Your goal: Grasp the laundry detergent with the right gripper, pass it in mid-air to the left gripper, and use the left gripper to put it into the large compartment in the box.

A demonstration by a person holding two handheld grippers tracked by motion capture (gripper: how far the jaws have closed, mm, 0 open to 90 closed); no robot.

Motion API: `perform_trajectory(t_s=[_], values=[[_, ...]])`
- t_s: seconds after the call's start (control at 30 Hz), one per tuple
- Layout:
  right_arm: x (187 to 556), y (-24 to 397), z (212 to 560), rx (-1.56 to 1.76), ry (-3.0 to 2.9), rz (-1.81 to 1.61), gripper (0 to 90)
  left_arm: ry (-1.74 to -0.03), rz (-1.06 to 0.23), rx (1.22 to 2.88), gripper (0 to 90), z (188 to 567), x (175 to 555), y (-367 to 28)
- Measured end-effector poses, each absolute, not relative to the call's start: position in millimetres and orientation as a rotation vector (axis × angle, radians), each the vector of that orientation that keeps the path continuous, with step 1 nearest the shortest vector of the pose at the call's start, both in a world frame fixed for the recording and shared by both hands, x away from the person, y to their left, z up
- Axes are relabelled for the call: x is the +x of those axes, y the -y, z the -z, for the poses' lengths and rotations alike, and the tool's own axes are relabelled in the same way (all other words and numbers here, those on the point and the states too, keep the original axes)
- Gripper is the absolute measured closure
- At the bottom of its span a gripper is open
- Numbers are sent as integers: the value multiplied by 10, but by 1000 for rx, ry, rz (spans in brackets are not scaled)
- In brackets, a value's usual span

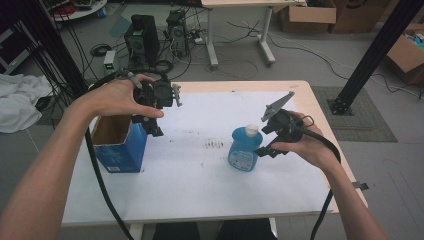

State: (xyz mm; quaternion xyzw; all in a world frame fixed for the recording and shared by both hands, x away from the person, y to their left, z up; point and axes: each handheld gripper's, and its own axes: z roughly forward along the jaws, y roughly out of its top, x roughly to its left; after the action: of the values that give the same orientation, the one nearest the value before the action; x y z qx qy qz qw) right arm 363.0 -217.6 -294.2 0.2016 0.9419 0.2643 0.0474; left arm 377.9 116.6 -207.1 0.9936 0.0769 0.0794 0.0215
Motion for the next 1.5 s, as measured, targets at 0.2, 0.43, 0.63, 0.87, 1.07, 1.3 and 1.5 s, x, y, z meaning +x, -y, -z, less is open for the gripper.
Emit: perform_trajectory(t_s=[0.2,0.43,0.63,0.87,1.07,1.3,1.5], values=[[3585,2240,3100,649,-2817,-950,158,-236,-244,3081,173,2075,3771,-1156],[3542,2237,3198,645,-2766,-1000,156,-232,-243,3081,173,2086,3768,-1150],[3519,2221,3320,635,-2721,-1031,156,-234,-239,3090,173,2089,3770,-1156],[3478,2215,3477,643,-2700,-1054,158,-233,-241,3096,173,2104,3770,-1154],[3471,2238,3571,673,-2678,-1092,158,-224,-236,3100,173,2111,3770,-1142],[3458,2252,3644,688,-2635,-1152,158,-223,-235,3094,173,2124,3768,-1144],[3465,2239,3731,683,-2595,-1213,156,-230,-229,3091,173,2149,3768,-1170]])
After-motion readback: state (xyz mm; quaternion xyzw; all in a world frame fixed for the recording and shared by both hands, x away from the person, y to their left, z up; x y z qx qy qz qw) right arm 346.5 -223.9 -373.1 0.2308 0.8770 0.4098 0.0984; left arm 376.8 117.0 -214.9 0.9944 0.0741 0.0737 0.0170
